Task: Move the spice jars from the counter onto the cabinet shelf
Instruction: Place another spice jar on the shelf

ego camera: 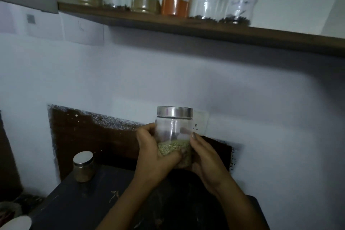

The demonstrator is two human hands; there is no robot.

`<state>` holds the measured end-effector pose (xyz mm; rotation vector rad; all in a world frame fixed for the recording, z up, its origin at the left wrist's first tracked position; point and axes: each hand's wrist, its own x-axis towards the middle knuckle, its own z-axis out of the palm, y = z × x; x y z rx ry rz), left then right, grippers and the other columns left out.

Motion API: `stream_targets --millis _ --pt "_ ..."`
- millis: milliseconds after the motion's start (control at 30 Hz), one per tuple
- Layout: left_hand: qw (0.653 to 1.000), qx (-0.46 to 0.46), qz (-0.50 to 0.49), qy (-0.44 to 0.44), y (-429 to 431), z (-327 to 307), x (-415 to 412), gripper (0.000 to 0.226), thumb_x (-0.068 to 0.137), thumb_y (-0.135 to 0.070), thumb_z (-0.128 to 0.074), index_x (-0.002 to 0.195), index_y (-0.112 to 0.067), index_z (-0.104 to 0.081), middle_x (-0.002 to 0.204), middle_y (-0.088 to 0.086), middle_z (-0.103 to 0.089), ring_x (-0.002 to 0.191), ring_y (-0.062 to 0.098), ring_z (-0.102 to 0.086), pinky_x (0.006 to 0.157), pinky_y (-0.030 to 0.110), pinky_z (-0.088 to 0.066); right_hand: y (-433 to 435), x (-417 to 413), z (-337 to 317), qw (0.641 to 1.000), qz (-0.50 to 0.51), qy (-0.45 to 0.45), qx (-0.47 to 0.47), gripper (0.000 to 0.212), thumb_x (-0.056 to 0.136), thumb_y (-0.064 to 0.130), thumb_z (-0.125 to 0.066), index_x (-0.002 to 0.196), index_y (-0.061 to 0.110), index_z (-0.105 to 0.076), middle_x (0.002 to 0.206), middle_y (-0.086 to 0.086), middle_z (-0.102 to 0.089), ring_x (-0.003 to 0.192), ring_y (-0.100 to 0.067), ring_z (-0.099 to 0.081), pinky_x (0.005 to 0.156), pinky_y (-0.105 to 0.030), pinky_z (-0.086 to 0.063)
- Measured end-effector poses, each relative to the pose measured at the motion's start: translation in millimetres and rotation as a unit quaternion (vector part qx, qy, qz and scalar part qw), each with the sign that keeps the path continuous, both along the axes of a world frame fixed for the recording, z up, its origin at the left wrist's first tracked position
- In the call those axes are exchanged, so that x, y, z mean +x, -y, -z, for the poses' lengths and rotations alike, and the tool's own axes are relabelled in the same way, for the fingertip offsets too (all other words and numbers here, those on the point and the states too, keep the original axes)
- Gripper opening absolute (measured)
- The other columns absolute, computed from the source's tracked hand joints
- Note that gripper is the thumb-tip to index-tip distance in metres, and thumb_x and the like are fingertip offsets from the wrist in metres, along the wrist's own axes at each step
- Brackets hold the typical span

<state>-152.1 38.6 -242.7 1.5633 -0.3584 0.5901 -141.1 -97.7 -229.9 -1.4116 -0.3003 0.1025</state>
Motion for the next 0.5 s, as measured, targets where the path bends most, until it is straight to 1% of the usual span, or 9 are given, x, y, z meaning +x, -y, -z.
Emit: stream_targets --millis 33,67,133,167,233,300,367,433,500 --pt "1.0 -0.008 0.013 0.003 4.7 -3.3 -2.6 0.07 0.047 -0.044 -0.069 0.103 -0.028 -0.03 0.118 0.007 -0.042 0.107 0.015 -0.055 0.08 0.032 -0.056 3.5 -4.6 -1.3 1.0 -0.009 0.001 0.019 0.045 0.071 0.043 -0.058 0.114 0.028 -0.063 0.111 -0.002 -0.07 0.103 -0.02 -0.066 0.077 -0.037 -0.057" --pt "0.999 -0.017 0.026 0.008 8.4 -6.0 -4.7 0.068 0.048 -0.044 -0.069 0.103 -0.028 -0.031 0.117 0.006 -0.043 0.107 0.013 -0.055 0.08 0.031 -0.055 6.5 -8.2 -2.2 0.999 -0.014 0.006 0.032 0.042 0.073 0.039 -0.058 0.114 0.028 -0.062 0.112 -0.003 -0.07 0.103 -0.02 -0.066 0.077 -0.037 -0.057" --pt "0.998 -0.027 0.041 0.026 15.0 -10.0 -7.6 0.063 0.055 -0.04 -0.068 0.105 -0.029 -0.032 0.113 0.0 -0.045 0.1 0.0 -0.057 0.073 0.021 -0.054 11.7 -14.4 -5.4 0.998 -0.016 0.022 0.051 0.041 0.075 0.03 -0.058 0.116 0.026 -0.061 0.112 -0.005 -0.07 0.102 -0.021 -0.066 0.075 -0.034 -0.057" --pt "0.998 -0.026 0.043 0.037 17.2 -11.0 -7.7 0.059 0.062 -0.034 -0.067 0.108 -0.029 -0.032 0.11 -0.001 -0.046 0.095 -0.004 -0.058 0.069 0.016 -0.052 14.3 -16.8 -6.6 0.998 -0.013 0.03 0.058 0.043 0.075 0.026 -0.059 0.118 0.025 -0.059 0.111 -0.005 -0.069 0.102 -0.021 -0.066 0.074 -0.033 -0.057" --pt "0.998 -0.024 0.041 0.047 21.1 -12.7 -7.5 0.05 0.074 -0.022 -0.057 0.113 -0.035 -0.031 0.107 0.0 -0.049 0.09 -0.002 -0.061 0.065 0.014 -0.051 19.4 -20.7 -8.8 0.997 0.002 0.046 0.069 0.046 0.075 0.015 -0.06 0.12 0.027 -0.056 0.11 -0.004 -0.07 0.101 -0.021 -0.067 0.073 -0.03 -0.056" --pt "0.998 -0.016 0.041 0.039 23.3 -16.9 -8.4 0.047 0.078 -0.027 -0.051 0.116 -0.045 -0.03 0.109 0.002 -0.052 0.09 0.002 -0.062 0.065 0.016 -0.052 23.2 -23.4 -10.0 0.995 0.026 0.062 0.068 0.047 0.077 0.008 -0.062 0.118 0.032 -0.055 0.109 -0.002 -0.07 0.101 -0.02 -0.067 0.073 -0.028 -0.056" --pt "0.998 0.014 0.047 0.043 24.9 -21.3 -10.5 0.051 0.077 -0.042 -0.053 0.121 -0.047 -0.028 0.112 -0.005 -0.052 0.092 0.0 -0.062 0.067 0.015 -0.052 24.5 -25.9 -10.8 0.994 0.054 0.078 0.056 0.05 0.073 0.017 -0.067 0.117 0.037 -0.054 0.111 -0.002 -0.069 0.103 -0.019 -0.066 0.077 -0.03 -0.056" --pt "0.997 0.037 0.053 0.043 26.7 -25.2 -13.3 0.07 0.068 -0.054 -0.059 0.126 -0.041 -0.024 0.112 -0.013 -0.051 0.093 -0.003 -0.061 0.068 0.015 -0.052 24.5 -29.1 -11.8 0.992 0.074 0.096 0.04 0.057 0.063 0.03 -0.072 0.115 0.042 -0.054 0.112 0.001 -0.068 0.104 -0.017 -0.065 0.078 -0.03 -0.056" --pt "0.997 0.037 0.049 0.043 28.8 -27.1 -15.1 0.08 0.062 -0.056 -0.064 0.128 -0.034 -0.025 0.108 -0.016 -0.052 0.093 -0.004 -0.061 0.067 0.015 -0.053 24.9 -32.4 -13.0 0.99 0.083 0.109 0.041 0.062 0.057 0.037 -0.073 0.115 0.044 -0.053 0.109 0.004 -0.068 0.102 -0.014 -0.066 0.076 -0.028 -0.056"
